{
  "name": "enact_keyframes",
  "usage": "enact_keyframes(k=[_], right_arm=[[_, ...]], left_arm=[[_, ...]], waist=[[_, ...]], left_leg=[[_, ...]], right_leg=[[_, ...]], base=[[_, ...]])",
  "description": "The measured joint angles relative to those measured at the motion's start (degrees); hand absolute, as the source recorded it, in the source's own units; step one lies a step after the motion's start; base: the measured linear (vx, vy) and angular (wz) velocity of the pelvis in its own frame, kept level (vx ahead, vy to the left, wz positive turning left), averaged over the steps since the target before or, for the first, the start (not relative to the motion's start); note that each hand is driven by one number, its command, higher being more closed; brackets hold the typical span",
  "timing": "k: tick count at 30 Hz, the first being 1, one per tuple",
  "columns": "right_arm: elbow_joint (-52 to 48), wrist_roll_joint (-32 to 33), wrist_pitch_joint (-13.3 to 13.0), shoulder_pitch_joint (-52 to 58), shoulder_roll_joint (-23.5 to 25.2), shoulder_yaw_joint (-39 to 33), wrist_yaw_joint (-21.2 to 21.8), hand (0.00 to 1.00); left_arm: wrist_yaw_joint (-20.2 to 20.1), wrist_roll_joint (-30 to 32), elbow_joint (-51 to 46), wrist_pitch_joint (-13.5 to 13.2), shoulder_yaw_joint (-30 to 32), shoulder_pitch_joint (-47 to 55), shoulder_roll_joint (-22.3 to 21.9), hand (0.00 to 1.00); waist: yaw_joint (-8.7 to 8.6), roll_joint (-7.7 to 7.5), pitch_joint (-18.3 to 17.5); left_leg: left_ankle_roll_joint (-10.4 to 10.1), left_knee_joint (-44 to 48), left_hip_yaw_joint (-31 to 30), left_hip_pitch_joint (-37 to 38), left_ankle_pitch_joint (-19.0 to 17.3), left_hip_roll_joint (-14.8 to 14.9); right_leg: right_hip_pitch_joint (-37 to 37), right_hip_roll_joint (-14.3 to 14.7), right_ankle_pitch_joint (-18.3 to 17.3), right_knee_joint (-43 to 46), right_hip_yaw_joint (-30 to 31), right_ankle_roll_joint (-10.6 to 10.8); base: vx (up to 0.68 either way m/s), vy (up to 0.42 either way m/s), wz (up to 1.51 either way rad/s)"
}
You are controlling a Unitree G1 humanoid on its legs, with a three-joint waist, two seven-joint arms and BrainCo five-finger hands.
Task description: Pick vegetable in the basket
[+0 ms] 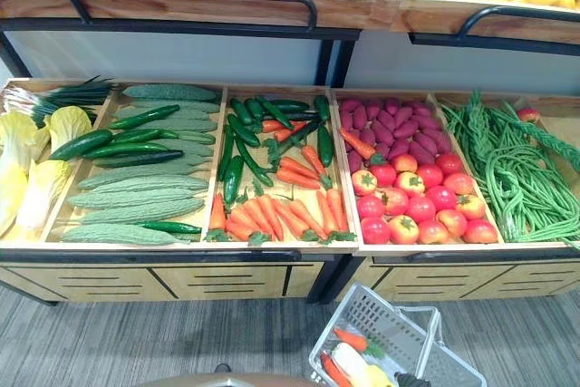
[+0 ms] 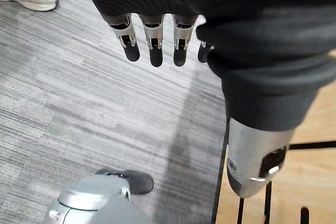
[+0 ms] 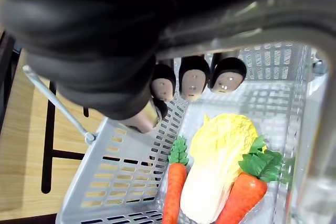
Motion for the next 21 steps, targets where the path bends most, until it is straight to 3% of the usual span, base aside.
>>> enact_keyframes(k=[9, 11, 13, 16, 17, 18, 20, 21], right_arm=[[1.1, 0.0, 0.0, -1.7, 0.0, 1.5, 1.0, 1.0], [0.8, 0.0, -0.1, -2.2, -0.7, 0.4, 1.0, 1.0], [-0.1, 0.0, -0.1, -2.3, -1.1, -0.1, 1.0, 1.0], [-1.9, 0.2, -0.3, -3.1, -0.8, 1.9, 0.7, 1.0], [-3.3, 0.6, -0.5, -3.1, -0.3, 2.6, 0.7, 1.0], [-3.6, 1.1, -0.9, -3.4, 0.2, 4.0, 0.6, 1.0], [-3.6, 1.1, -1.5, -4.0, 0.3, 4.1, 0.6, 1.0], [-3.4, 1.1, -1.5, -4.1, -0.1, 4.4, 0.5, 1.0]], left_arm=[[-1.2, 0.8, 0.0, -0.7, -6.9, -0.2, 0.3, 0.0], [-1.1, 1.2, -0.1, -0.7, -8.6, -1.1, 0.5, 0.0], [-1.1, 1.7, 0.0, -0.8, -10.5, -1.5, 0.8, 0.0], [-0.4, 3.6, 0.0, -1.1, -13.1, -2.8, 2.9, 0.0], [0.0, 3.6, 0.0, -1.0, -12.9, -4.0, 3.7, 0.0], [0.2, 3.6, -0.1, -1.2, -12.9, -5.3, 4.2, 0.0], [0.2, 3.6, -0.7, -1.2, -12.8, -5.6, 4.7, 0.0], [0.2, 3.7, -1.2, -1.1, -12.7, -5.5, 4.9, 0.0]], waist=[[0.12, -0.63, 1.2], [0.05, -0.14, 3.7], [0.03, 0.73, 4.3], [0.3, 1.18, 5.4], [0.08, 0.82, 6.1], [0.25, 1.73, 6.8], [-0.12, 1.2, 7.6], [0.12, 1.29, 7.7]], left_leg=[[0.0, 3.1, 3.0, 1.9, -3.6, -0.2], [0.4, 12.2, 3.4, 0.0, -8.9, 0.7], [1.0, 19.6, 4.5, -3.1, -13.1, 2.6], [1.7, 23.1, 8.6, -5.2, -15.1, 4.4], [2.8, 22.9, 10.6, -6.0, -14.9, 4.8], [4.6, 21.5, 13.7, -7.1, -13.8, 5.9], [5.5, 20.0, 15.8, -6.9, -12.9, 5.8], [5.9, 18.5, 18.6, -5.8, -12.1, 6.1]], right_leg=[[-0.1, -1.1, -2.1, 3.5, 3.2, -0.4], [-0.8, -2.2, -3.4, 8.4, 4.5, -2.0], [-3.1, -2.3, -3.3, 12.3, 6.4, -2.0], [-8.6, -1.9, 0.6, 15.3, 11.7, -0.7], [-10.3, -1.7, 4.0, 13.9, 12.4, -0.3], [-11.2, -1.3, 6.6, 11.4, 11.0, -0.7], [-12.3, -3.2, 2.9, 19.2, 6.0, -3.2], [-11.7, -4.9, -1.0, 26.3, 1.7, -5.0]], base=[[0.08, 0.002, -0.18], [0.02, 0.045, -0.18], [-0.01, 0.099, -0.38], [-0.06, 0.14, -0.76], [-0.16, 0.207, -0.89], [-0.17, 0.181, -0.83], [-0.11, 0.112, -0.67], [-0.09, 0.124, -0.93]])
